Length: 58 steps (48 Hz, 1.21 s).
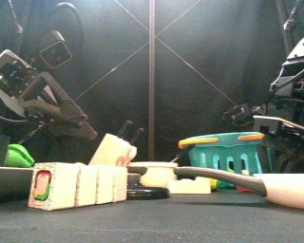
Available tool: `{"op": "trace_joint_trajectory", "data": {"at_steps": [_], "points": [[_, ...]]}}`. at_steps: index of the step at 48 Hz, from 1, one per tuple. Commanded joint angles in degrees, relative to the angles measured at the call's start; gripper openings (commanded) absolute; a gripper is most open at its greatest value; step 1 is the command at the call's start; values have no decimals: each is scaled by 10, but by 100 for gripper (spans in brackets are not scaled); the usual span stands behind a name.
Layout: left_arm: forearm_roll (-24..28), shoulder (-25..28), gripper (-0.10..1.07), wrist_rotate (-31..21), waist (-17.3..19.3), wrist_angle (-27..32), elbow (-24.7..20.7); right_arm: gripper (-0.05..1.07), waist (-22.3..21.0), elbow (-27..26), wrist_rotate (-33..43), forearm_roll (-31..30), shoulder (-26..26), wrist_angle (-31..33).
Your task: Place salmon on rice
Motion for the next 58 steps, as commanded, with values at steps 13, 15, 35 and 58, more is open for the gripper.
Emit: {"op": "trace_joint_trajectory", "data": {"at_steps": [13,15,35,58], "points": [[-1,-18,93,3,5,-102,24,44,15,-51,-3,-43,-72,30],[-1,-22,93,3,5,-105,27,44,15,-56,-3,-47,-81,34],[-1,-35,93,1,-2,-106,43,44,11,-126,-104,-51,-90,60],[-1,-30,93,-1,-3,-104,44,45,-8,-192,-508,82,-40,78]]}}
